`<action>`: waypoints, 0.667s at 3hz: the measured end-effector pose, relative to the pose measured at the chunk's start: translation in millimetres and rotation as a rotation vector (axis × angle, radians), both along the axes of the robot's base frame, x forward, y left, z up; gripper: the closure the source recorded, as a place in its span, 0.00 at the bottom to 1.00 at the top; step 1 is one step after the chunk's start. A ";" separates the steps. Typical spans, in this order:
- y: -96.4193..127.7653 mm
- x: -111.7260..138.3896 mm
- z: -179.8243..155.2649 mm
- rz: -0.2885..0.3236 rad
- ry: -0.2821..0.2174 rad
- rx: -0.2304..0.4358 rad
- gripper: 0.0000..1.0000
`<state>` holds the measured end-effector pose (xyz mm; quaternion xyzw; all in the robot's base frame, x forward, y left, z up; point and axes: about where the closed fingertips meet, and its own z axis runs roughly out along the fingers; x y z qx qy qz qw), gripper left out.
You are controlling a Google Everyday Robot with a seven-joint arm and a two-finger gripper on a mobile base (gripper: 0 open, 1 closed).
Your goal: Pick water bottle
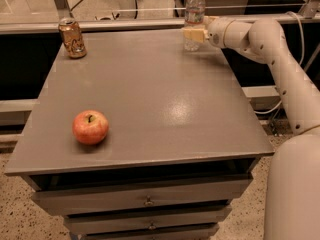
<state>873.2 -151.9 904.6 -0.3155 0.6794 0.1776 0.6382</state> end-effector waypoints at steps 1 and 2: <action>-5.8 -3.2 7.3 0.005 0.000 0.018 0.64; -7.5 -38.4 37.3 0.045 -0.018 0.026 0.95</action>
Offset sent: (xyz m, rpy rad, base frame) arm -0.0715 -0.0108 0.0522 0.0193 -0.0141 0.0786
